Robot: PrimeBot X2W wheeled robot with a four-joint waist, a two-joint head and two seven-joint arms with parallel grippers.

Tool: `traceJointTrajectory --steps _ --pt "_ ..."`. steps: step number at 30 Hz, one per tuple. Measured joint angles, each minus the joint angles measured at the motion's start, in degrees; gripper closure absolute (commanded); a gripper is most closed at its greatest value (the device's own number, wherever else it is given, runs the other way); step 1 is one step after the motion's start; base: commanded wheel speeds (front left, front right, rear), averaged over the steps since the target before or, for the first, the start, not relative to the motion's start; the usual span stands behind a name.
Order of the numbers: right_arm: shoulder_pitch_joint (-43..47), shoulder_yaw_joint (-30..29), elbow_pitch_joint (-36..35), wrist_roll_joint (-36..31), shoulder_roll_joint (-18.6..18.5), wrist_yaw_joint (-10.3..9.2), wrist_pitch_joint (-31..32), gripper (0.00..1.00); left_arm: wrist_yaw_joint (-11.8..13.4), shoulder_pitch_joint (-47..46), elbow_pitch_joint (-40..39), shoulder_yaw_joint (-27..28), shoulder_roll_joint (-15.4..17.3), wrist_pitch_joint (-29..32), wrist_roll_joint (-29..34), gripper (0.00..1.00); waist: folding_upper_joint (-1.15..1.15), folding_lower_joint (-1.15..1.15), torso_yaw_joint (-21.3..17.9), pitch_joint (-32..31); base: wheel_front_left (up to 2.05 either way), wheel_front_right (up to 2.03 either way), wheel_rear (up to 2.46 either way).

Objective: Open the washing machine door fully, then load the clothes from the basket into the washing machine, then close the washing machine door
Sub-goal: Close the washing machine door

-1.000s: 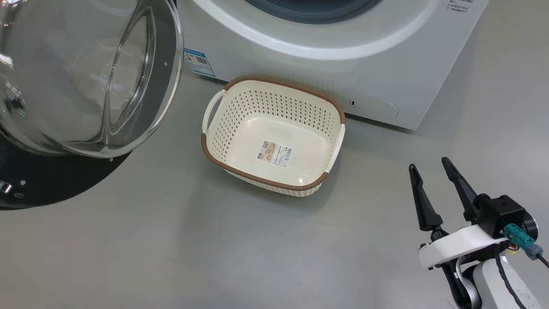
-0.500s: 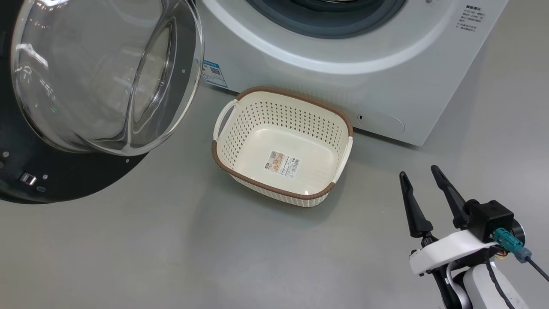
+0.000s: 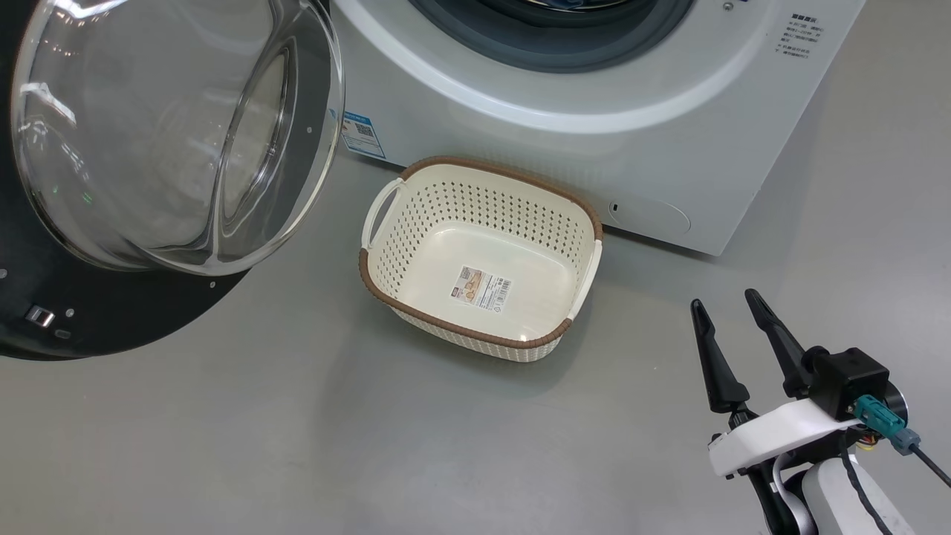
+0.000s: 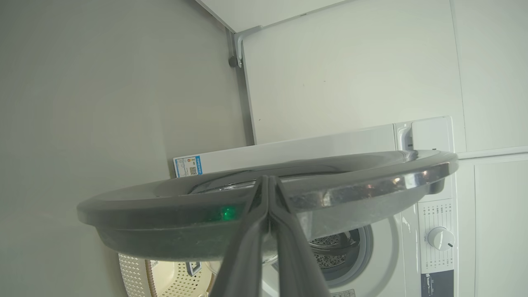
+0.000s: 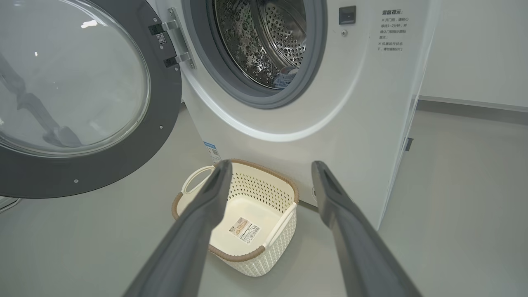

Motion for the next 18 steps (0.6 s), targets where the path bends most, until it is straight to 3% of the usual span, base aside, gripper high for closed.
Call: traceJointTrajectory --steps 18 --pt "0.0 0.1 0.0 0.5 -0.1 0.00 0.0 0.00 -0.5 0.1 -0.8 -1.2 -0.4 1.7 -0.5 1.00 0.00 0.00 -1.5 0.5 0.00 0.00 0.00"
